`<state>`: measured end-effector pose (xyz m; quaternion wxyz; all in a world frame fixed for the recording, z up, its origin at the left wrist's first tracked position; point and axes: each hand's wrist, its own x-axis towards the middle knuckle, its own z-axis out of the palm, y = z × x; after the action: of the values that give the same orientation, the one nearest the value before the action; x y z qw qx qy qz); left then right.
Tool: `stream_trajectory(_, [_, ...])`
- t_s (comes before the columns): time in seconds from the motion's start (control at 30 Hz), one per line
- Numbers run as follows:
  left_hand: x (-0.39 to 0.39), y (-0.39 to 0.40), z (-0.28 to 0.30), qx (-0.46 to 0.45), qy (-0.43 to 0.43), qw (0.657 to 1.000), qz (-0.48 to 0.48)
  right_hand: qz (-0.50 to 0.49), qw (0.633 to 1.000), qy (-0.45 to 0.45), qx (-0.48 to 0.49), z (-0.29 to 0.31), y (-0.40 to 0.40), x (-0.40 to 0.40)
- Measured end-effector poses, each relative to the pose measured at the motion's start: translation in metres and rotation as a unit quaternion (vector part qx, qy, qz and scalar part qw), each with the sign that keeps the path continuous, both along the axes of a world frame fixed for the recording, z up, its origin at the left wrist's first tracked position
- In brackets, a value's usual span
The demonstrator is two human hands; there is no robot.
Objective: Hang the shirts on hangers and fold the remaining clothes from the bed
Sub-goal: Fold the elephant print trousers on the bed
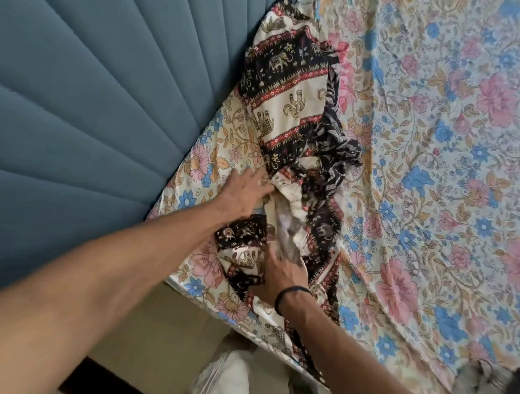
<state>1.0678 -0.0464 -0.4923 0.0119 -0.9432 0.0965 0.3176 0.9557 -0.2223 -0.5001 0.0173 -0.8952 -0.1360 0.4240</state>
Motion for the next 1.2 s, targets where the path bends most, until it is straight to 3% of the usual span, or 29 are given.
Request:
stream_trajectory(0.1, [0.007,0.017,0.01,0.067,-0.029,0.997,-0.026,-0.002,0.999,-0.008,0.045,0.052,-0.038,-0.007])
stream_trajectory(0.23, [0.013,0.037,0.064,0.107,-0.044,0.99,-0.083,0.119,0.987,-0.079,0.077,0.158,-0.112,0.03])
stream_trajectory(0.3, [0.016,0.053,0.109,0.06,-0.086,0.985,-0.138,0.142,0.972,-0.149,0.109,0.209,-0.154,0.058])
stream_trajectory(0.4, [0.019,0.074,0.202,-0.111,-0.166,0.964,-0.173,0.114,0.943,-0.238,0.201,0.282,-0.201,0.106])
stream_trajectory(0.53, [0.023,0.084,0.343,-0.218,-0.184,0.955,-0.075,0.06,0.92,-0.275,0.273,0.378,-0.195,0.17])
stream_trajectory(0.63, [-0.007,0.066,0.487,-0.267,-0.228,0.936,0.013,0.078,0.9,-0.3,0.307,0.461,-0.182,0.194])
stream_trajectory(0.7, [-0.034,0.052,0.569,-0.382,-0.257,0.883,0.093,0.126,0.868,-0.331,0.348,0.515,-0.162,0.205])
stream_trajectory(0.77, [-0.063,0.032,0.637,-0.533,-0.277,0.789,0.128,0.151,0.831,-0.335,0.419,0.563,-0.149,0.207])
stream_trajectory(0.83, [-0.088,0.01,0.7,-0.623,-0.312,0.706,0.128,0.159,0.779,-0.358,0.49,0.619,-0.141,0.211])
stream_trajectory(0.9, [-0.108,-0.008,0.754,-0.661,-0.347,0.651,0.135,0.157,0.721,-0.382,0.556,0.672,-0.131,0.219])
stream_trajectory(0.97, [-0.128,-0.02,0.801,-0.625,-0.41,0.643,0.165,0.131,0.664,-0.39,0.624,0.722,-0.123,0.224])
stream_trajectory(1.0, [-0.138,-0.021,0.834,-0.535,-0.475,0.679,0.163,0.12,0.638,-0.388,0.654,0.76,-0.12,0.223])
stream_trajectory(1.03, [-0.136,-0.01,0.836,-0.407,-0.51,0.741,0.155,0.107,0.64,-0.364,0.668,0.764,-0.115,0.227])
stream_trajectory(1.07, [-0.14,-0.003,0.858,-0.231,-0.537,0.802,0.125,0.1,0.632,-0.359,0.679,0.792,-0.115,0.225])
stream_trajectory(1.1, [-0.144,0.004,0.87,-0.069,-0.522,0.844,0.104,0.112,0.641,-0.342,0.678,0.809,-0.115,0.224])
stream_trajectory(1.17, [-0.155,0.019,0.892,0.117,-0.507,0.85,0.083,0.171,0.681,-0.292,0.649,0.839,-0.121,0.218])
stream_trajectory(1.2, [-0.164,0.021,0.905,0.154,-0.51,0.842,0.081,0.208,0.695,-0.263,0.636,0.854,-0.122,0.211])
